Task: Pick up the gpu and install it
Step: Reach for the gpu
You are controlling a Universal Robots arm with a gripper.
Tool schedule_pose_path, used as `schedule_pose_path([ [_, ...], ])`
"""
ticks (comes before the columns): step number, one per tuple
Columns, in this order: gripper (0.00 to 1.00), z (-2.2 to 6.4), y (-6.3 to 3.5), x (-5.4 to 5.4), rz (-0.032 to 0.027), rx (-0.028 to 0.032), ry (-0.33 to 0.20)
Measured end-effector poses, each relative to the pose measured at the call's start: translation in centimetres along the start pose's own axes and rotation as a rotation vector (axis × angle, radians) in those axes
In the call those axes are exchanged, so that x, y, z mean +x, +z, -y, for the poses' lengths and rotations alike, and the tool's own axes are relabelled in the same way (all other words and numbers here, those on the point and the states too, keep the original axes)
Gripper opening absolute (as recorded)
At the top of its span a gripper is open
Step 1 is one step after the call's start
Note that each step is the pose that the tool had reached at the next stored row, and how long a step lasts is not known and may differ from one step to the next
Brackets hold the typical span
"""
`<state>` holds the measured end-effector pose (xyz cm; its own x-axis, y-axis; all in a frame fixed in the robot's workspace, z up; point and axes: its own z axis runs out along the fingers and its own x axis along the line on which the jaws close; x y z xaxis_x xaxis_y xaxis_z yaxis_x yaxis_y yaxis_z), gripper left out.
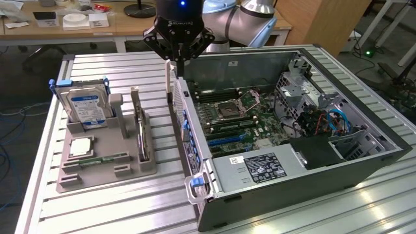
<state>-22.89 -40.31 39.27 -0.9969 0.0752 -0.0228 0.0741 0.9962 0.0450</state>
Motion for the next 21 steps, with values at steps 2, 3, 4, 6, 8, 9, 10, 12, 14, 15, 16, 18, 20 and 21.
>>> schedule_pose_path([
  [2,0.11,0.01,0.00,0.17,0.0001,-0.0001,0.000],
  [3,0.11,0.01,0.00,0.16,0.0000,-0.0001,0.000],
  [4,0.11,0.01,0.00,0.16,0.0001,-0.0001,0.000],
  [6,0.11,0.01,0.00,0.16,0.0000,-0.0001,0.000],
  [8,0.11,0.01,0.00,0.16,0.0000,-0.0001,0.000],
  [9,0.11,0.01,0.00,0.17,0.0001,-0.0001,0.000],
  [10,0.11,0.01,0.00,0.17,0.0000,0.0000,0.000],
  [12,0.11,0.01,0.00,0.16,0.0001,-0.0001,0.000],
  [14,0.11,0.01,0.00,0.17,0.0001,-0.0001,0.000],
  [15,0.11,0.01,0.00,0.17,-0.0001,-0.0003,0.000],
  [16,0.11,0.01,0.01,0.19,-0.0004,-0.0007,0.000],
  [18,0.11,0.03,0.00,0.30,-0.0011,-0.0013,0.000],
  [20,0.11,0.08,-0.01,0.60,-0.0014,-0.0028,0.000],
  [21,0.11,0.11,-0.02,0.80,-0.0014,-0.0035,0.000],
])
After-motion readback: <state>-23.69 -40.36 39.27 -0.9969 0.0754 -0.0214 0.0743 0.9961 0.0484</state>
